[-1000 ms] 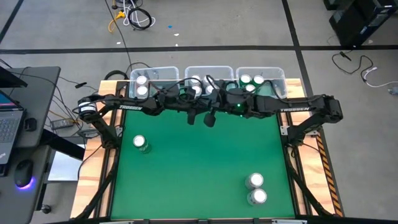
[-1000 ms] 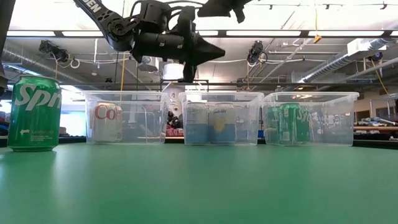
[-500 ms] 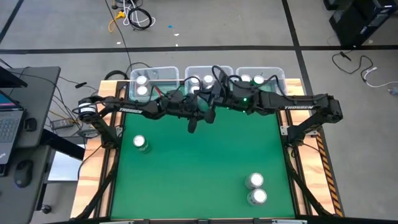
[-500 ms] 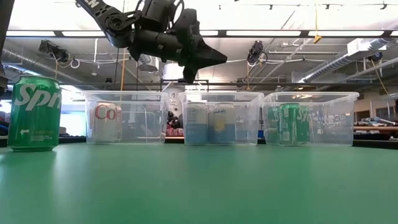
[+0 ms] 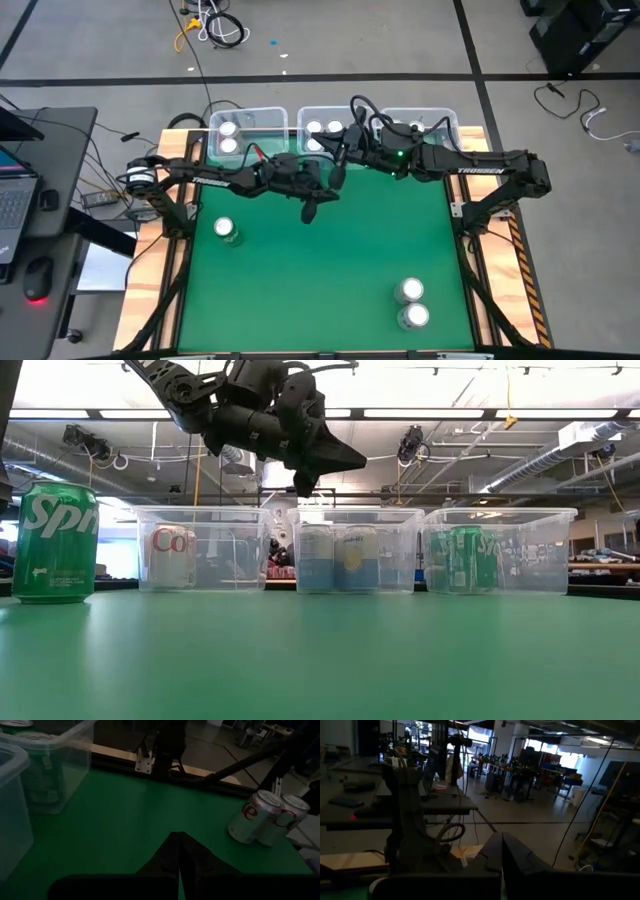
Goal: Sort soda cans
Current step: Put the green soda can into the right transparent bin
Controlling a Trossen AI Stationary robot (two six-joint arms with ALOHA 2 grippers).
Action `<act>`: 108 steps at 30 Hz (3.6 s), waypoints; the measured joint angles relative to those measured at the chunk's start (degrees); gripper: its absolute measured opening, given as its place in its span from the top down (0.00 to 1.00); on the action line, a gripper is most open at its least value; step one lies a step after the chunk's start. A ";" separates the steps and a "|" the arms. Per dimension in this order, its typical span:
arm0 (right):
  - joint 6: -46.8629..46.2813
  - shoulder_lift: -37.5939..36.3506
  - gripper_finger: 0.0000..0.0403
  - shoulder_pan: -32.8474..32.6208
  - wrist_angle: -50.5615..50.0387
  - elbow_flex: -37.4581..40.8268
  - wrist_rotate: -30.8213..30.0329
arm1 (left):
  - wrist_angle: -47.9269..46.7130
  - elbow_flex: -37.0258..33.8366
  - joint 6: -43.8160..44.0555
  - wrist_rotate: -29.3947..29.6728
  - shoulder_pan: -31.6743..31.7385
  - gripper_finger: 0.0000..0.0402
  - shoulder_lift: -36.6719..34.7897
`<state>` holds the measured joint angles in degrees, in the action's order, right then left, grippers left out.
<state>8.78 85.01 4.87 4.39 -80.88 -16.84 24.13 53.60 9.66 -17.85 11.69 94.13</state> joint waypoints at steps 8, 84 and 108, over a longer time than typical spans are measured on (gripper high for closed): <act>-2.02 0.00 1.00 0.56 -4.83 0.00 2.62 | -0.33 0.00 0.33 -0.38 0.68 0.99 0.00; -8.87 4.00 1.00 -1.49 9.74 20.35 11.13 | -92.37 7.31 20.00 18.76 -11.57 1.00 -39.87; -7.10 4.00 1.00 -1.34 9.30 20.33 11.10 | -103.64 10.58 34.35 8.11 -11.77 0.33 -31.56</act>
<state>1.67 89.01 3.53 13.69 -60.55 -5.74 -79.52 64.18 44.01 -9.74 -0.08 62.56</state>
